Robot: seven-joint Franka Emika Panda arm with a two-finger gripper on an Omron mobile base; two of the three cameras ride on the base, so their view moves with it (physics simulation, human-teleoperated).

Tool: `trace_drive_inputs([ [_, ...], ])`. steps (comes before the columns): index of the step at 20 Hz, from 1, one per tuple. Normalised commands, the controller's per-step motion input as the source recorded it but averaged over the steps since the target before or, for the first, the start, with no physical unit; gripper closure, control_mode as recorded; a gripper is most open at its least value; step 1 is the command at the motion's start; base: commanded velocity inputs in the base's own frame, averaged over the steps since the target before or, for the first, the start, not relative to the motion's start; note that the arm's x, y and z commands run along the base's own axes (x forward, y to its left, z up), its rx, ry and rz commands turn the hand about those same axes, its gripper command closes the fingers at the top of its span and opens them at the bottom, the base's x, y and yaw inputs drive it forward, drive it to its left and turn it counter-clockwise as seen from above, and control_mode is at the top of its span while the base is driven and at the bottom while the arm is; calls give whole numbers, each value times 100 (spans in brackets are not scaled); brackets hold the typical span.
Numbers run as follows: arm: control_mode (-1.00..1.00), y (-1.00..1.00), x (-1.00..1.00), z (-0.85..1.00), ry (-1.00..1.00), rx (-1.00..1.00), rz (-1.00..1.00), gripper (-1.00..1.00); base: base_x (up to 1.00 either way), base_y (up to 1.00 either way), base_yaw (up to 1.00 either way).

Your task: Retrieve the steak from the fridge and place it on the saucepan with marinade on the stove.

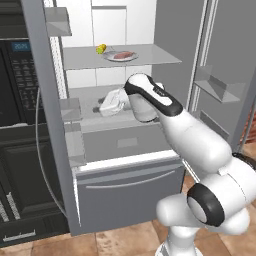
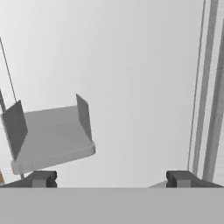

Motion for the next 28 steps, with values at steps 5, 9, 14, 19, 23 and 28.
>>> trace_drive_inputs([
  [5, -100, -40, -46, 38, 22, 0, -20, -100, 0, 0, 0],
  [9, -100, -50, -74, 48, 19, 0, -25, -100, 0, 0, 0],
  [14, -100, -48, -88, 36, 17, 0, -26, -100, 0, 0, 0],
  [19, -100, -16, -96, 28, 17, -4, -28, -100, 0, 0, 0],
  [23, -100, -21, -76, 39, 14, -11, -32, -100, 0, 0, 0],
  [28, -100, -31, -48, 41, 9, -18, -28, -100, 0, 0, 0],
])
